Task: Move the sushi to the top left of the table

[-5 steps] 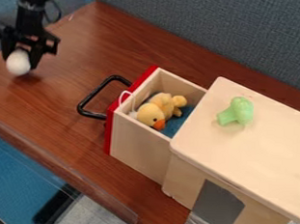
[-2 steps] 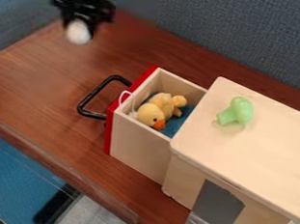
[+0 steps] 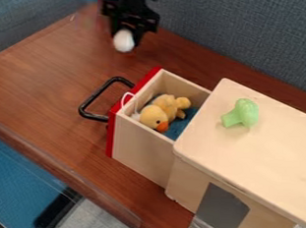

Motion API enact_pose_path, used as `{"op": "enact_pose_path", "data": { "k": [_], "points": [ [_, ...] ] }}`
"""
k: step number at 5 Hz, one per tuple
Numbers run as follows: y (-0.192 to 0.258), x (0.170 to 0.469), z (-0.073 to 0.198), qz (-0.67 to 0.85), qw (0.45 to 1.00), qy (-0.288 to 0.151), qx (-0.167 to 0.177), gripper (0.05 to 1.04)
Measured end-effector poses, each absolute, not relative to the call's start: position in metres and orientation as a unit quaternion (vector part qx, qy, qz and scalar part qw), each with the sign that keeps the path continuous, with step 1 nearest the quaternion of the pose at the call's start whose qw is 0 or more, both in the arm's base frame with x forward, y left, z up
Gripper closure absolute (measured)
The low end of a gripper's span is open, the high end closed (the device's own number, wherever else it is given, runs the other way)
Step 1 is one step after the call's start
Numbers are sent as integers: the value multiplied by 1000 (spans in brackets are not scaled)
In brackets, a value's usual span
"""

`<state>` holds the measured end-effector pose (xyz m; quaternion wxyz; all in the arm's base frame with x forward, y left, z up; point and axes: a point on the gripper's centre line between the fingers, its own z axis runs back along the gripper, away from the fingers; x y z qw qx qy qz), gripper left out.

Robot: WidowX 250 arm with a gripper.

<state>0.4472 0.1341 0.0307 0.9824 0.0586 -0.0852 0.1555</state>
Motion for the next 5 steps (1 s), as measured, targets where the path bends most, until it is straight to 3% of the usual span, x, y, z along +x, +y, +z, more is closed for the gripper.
{"op": "enact_pose_path", "data": {
  "k": [1, 2, 3, 5],
  "points": [
    [124, 448, 29, 143, 985, -78, 56, 426],
    [121, 439, 17, 145, 986, -62, 50, 232],
    [118, 432, 26, 151, 985, -70, 48, 77],
    [98, 413, 84, 142, 982, -120, 45, 83]
  ]
}}
